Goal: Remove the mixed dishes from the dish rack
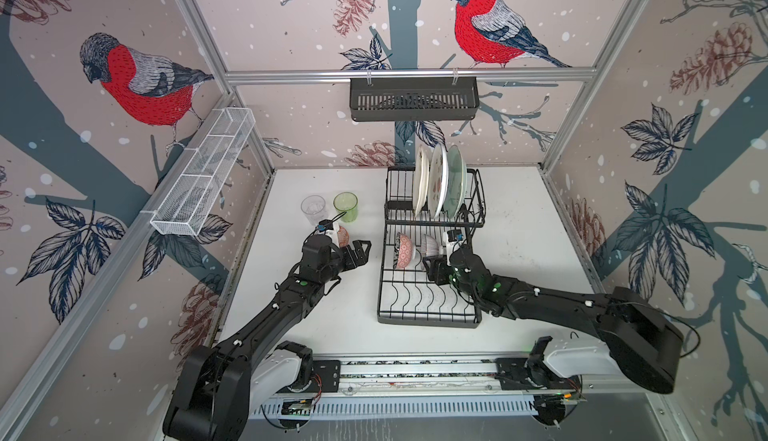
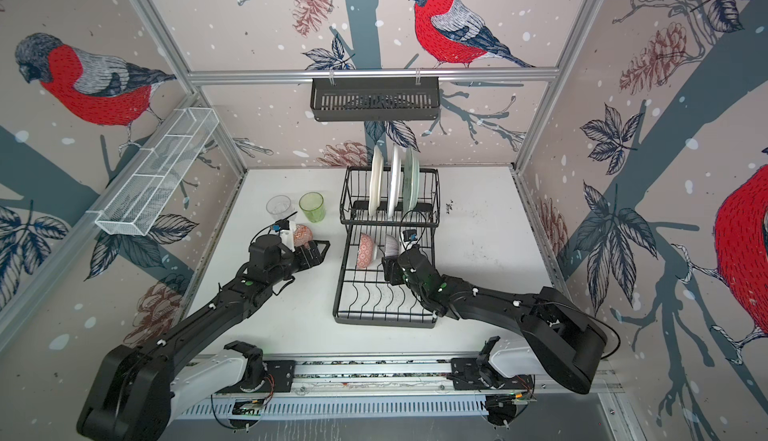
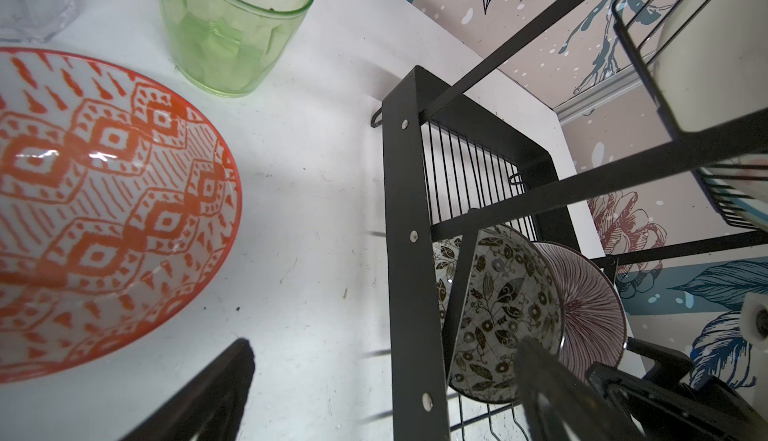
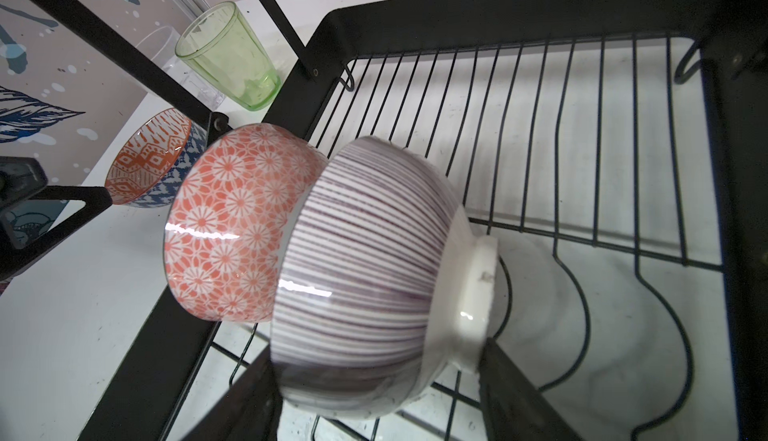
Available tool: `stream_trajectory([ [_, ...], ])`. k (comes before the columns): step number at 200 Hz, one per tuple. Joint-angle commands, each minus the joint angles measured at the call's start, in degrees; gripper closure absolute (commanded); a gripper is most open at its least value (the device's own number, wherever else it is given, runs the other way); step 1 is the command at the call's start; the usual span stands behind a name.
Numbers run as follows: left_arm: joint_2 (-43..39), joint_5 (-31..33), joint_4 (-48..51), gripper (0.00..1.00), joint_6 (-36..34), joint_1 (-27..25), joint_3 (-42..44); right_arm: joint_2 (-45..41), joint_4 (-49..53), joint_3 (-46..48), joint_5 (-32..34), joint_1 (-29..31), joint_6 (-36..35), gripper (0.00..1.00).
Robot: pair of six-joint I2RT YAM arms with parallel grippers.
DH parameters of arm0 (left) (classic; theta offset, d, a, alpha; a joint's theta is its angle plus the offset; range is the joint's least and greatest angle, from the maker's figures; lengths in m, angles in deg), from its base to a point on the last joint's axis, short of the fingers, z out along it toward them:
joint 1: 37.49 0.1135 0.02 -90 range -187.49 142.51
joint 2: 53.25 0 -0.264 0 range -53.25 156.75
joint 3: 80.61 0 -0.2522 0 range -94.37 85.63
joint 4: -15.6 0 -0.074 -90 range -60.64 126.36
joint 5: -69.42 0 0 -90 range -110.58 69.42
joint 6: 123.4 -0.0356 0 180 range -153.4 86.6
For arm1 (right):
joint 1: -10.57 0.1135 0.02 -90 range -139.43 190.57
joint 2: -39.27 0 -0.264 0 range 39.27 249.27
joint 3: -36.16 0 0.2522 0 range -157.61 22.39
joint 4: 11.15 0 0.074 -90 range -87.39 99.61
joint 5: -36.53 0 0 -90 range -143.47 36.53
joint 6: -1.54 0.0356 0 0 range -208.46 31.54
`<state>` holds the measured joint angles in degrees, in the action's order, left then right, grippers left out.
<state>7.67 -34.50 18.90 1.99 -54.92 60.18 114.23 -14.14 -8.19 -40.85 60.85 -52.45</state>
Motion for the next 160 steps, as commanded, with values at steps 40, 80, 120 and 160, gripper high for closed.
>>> stream_trajectory([
  [40, -0.23, -1.42, -2.75, 0.02, -0.25, -0.06, 0.03, -2.92, -1.53, 0.79, -0.81, 0.00, 1.50, 0.48],
  [80, -0.47, -1.51, -2.90, 0.03, -0.15, -0.26, 0.13, -4.72, -0.96, 1.47, -2.11, -0.09, 2.59, 0.49],
  [120, -0.19, -2.22, -3.38, 0.02, 0.27, -0.33, 0.13, -6.74, -1.51, 2.94, -4.21, -0.83, 4.64, 0.51],
  [160, -0.56, -2.70, -3.74, 0.02, 0.64, -0.57, 0.06, -8.54, -1.08, 3.75, -7.15, -2.20, 6.63, 0.53],
])
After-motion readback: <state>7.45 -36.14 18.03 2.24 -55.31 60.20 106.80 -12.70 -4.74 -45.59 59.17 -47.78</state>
